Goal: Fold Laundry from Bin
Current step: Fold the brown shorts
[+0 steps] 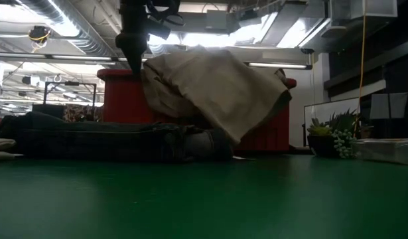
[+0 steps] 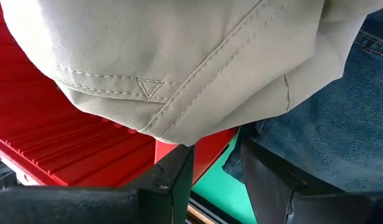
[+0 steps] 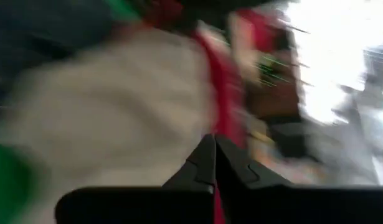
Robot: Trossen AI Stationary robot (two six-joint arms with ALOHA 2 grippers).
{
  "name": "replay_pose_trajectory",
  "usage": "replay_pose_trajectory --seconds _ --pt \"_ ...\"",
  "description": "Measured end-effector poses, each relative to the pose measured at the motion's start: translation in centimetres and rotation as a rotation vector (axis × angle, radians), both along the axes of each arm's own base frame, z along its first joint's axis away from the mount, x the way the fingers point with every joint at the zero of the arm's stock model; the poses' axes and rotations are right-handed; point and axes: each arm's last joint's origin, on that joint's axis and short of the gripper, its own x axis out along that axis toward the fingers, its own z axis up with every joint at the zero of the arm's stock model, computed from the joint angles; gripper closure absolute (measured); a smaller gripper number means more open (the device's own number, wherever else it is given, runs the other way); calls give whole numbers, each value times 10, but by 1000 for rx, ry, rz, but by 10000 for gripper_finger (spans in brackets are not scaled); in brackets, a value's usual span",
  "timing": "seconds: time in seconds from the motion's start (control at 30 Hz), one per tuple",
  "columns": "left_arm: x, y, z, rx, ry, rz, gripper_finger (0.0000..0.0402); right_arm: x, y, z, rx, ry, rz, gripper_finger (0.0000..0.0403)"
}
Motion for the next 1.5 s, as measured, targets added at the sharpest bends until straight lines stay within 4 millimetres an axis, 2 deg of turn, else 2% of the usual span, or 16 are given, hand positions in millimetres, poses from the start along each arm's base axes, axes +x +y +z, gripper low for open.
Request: replay_pose_trajectory --seconds 0.1,0.17,0.5,0.6,0.73,0.87,1.0,1.13,1.3,1.5 --pt "0 0 0 0 0 0 273 0 5 -18 214 66 80 402" --pt "0 0 0 0 0 0 273 1 6 -31 299 99 86 402" --pt "0 0 0 1 -1 1 273 5 8 -102 426 183 -60 393" --pt "0 0 0 1 -1 1 273 8 9 -109 498 169 -67 361" --pt "0 0 0 1 -1 1 273 14 6 -116 628 147 -133 291" --pt "0 0 0 1 -2 1 273 26 -1 -132 719 141 -271 227" --pt "0 0 0 1 -3 2 273 42 -6 -158 732 181 -361 193" --pt "0 0 0 2 -3 2 273 57 -14 -184 745 238 -411 185" --pt "0 0 0 2 -5 4 273 67 -31 -209 737 318 -468 191" --pt "0 0 0 2 -7 7 273 63 -45 -220 769 463 -399 201"
